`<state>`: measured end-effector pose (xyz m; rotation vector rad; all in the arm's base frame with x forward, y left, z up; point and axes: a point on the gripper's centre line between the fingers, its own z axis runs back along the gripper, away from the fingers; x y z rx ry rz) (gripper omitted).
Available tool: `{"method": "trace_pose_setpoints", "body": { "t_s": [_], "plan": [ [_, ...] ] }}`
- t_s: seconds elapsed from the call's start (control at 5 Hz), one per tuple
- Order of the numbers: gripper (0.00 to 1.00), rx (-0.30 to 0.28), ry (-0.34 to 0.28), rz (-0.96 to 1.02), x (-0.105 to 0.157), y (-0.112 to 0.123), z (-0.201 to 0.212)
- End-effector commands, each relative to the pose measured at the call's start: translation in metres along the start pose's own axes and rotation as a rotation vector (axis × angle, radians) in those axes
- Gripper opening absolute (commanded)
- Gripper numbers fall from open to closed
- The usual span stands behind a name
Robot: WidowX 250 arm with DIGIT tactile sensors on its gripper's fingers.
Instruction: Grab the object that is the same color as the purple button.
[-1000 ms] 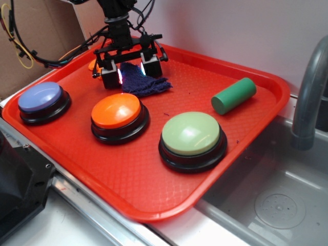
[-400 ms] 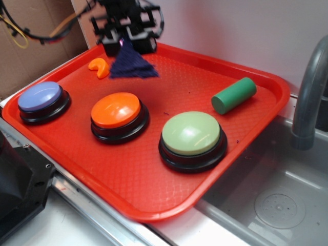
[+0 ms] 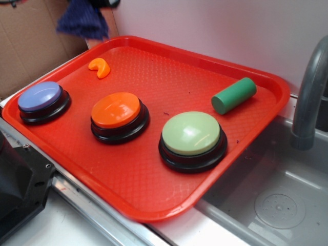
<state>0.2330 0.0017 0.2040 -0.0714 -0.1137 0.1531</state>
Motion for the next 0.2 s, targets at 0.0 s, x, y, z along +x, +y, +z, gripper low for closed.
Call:
{"method": "trace_pose_setpoints", "body": {
  "t_s": [0.0],
  "plan": [
    [0.0, 0.032, -0.033, -0.021, 0.0063, 0.0118, 0.0454]
  ]
}}
